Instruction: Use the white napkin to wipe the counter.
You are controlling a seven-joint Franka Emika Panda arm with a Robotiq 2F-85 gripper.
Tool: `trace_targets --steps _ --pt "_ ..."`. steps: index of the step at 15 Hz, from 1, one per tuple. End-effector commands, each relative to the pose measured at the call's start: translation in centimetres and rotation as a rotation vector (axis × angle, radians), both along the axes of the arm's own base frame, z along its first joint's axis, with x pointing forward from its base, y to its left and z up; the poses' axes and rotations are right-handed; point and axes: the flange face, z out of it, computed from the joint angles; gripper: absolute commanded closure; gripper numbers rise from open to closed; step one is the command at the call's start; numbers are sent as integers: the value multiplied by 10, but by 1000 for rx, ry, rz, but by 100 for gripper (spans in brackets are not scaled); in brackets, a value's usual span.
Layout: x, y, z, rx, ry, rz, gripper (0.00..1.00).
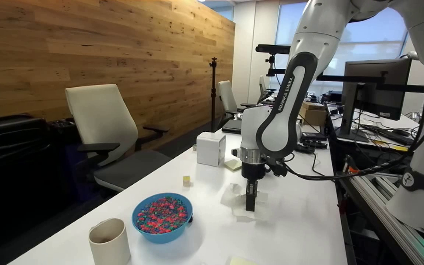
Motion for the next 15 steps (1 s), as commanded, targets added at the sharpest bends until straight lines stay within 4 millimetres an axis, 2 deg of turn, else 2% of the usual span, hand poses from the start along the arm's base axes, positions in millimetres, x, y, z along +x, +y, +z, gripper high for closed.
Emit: trace_targets --steps 1,9,15 --pt "7 -11 0 -11 -117 -12 100" --pt "0 -42 -2 -117 -188 85 100" --pt "-14 -52 3 -147 -81 182 100"
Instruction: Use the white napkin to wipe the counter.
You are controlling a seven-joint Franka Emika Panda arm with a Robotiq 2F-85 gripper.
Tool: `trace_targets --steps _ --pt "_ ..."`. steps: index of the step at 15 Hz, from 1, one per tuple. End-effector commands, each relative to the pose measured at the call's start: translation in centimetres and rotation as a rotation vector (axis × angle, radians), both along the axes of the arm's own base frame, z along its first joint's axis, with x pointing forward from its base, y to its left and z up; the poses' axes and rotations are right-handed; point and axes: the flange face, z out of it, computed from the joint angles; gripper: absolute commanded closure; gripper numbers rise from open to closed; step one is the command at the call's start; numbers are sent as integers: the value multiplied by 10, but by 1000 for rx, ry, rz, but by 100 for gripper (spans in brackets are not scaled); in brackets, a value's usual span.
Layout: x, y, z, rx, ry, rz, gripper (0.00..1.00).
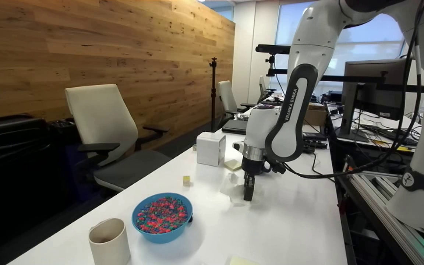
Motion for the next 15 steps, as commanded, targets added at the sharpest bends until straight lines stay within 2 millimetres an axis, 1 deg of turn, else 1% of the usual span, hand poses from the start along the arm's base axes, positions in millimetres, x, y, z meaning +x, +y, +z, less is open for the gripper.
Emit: trace_targets --steps 1,4,8,15 --pt "-17 -1 11 -22 100 77 100" --pt "-24 1 17 -13 199 116 100" --pt "-27 3 26 -4 286 117 100" --pt "-21 11 38 8 251 94 100"
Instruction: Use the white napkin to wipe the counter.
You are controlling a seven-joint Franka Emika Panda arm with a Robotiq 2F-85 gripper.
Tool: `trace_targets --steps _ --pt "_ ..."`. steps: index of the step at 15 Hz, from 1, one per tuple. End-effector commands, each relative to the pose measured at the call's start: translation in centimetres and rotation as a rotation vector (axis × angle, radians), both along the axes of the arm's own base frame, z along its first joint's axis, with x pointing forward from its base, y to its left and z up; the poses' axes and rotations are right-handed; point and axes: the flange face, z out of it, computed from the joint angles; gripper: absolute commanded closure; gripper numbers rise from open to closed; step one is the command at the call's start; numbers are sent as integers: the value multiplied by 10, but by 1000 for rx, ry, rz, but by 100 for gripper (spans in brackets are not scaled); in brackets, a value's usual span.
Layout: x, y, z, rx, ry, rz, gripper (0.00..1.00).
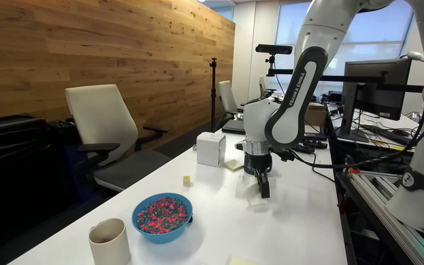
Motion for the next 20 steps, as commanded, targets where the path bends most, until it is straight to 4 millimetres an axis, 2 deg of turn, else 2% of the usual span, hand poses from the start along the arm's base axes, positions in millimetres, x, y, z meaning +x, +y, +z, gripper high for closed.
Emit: trace_targets --steps 1,6,13,14,20 --pt "-3 6 17 14 -4 -15 100" --pt "-1 14 31 35 -18 -30 100" --pt "13 20 60 76 -66 -164 100" --pt "15 22 64 74 -69 -189 81" --pt "20 21 77 78 -92 -275 41"
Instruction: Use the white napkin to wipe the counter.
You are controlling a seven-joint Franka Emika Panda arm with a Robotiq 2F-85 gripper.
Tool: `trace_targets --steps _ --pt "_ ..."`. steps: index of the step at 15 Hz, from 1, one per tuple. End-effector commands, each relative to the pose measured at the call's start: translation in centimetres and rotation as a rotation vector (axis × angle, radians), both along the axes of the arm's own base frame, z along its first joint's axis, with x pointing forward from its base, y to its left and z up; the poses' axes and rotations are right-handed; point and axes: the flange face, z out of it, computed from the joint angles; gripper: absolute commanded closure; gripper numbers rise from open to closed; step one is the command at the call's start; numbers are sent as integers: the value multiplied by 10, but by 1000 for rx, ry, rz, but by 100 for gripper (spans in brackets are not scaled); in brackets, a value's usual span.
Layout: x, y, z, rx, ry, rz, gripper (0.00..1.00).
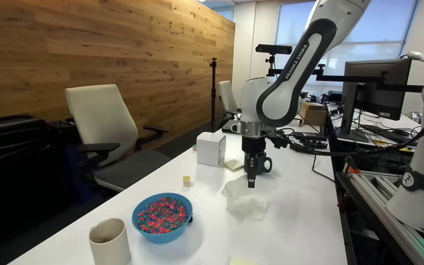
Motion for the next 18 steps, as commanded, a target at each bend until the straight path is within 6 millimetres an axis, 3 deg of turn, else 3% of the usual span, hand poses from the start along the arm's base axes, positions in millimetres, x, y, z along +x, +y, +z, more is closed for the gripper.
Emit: trace_targets --steps 1,5,6,18 --pt "-3 2 13 18 4 -68 33" --pt "-3 0 17 24 -4 -89 5" --pt "-3 -1 17 21 -4 -87 1" --pt "1 -6 7 2 -4 -96 0"
